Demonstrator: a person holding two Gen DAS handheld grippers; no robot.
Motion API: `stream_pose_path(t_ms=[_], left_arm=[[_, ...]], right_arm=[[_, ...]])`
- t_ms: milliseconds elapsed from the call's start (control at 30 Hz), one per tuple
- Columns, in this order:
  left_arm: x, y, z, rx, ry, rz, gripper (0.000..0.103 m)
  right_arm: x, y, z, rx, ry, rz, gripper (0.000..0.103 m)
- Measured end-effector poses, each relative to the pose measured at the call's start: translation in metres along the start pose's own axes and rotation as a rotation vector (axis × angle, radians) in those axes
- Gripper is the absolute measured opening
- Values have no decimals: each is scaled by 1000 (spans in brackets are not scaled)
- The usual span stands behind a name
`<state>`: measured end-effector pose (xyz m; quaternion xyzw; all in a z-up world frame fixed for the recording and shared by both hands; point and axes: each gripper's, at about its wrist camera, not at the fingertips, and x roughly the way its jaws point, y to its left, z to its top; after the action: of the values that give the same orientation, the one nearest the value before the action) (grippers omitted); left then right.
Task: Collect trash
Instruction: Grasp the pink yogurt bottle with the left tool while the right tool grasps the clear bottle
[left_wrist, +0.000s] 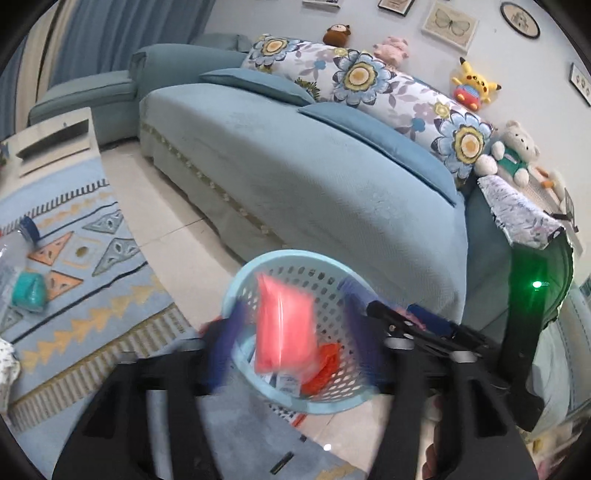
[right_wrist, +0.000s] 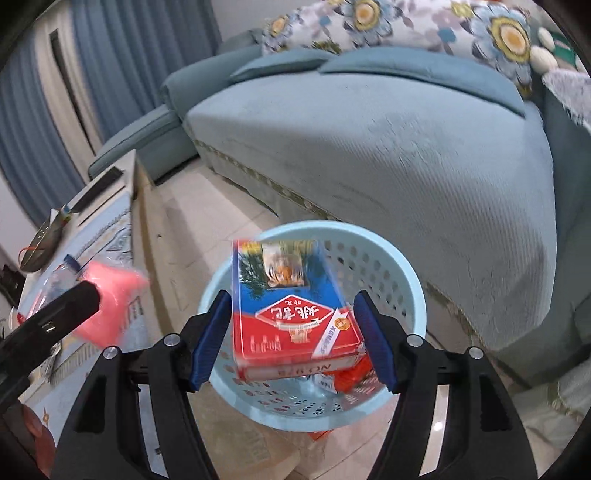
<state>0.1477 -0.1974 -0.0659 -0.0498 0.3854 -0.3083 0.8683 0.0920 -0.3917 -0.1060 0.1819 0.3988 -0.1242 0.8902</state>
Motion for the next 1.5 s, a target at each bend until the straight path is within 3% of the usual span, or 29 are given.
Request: stream_pose_path(t_ms=[200,433,667,833,1000,1133,1300,1367,1500], left_arm=[[-6,10,-5,-6,-5,14,75],[-46,21,1,-26,-85,22,74],[-115,43,16,-69,-234,112,74],[-158,86,11,-68,-262,217,76],[-191,165,4,-91,-227,388,76],[-198,226,-1,-126,-166,468,76],[-172,285,-7,-167,-37,424,76],[-163,298,-11,-159,-11,441,76],[-145,314,-14,-139,29,436,74]], right_arm=[[-3,5,-9,-4,13,-9,65],[-34,55,-9,-104,-26,46,65],[-77,123,-5,-248,-119,114,65],[-86,169,-8,-314,-124,182,65],[-78,222,-11,-384,-99,253,65],[-59,270,-7,-414,-63,310,65],[-15,328,-3,-430,19,339,63],[5,347,-1,-423,62,353,58],[39,378,-2,-404,136,357,58]])
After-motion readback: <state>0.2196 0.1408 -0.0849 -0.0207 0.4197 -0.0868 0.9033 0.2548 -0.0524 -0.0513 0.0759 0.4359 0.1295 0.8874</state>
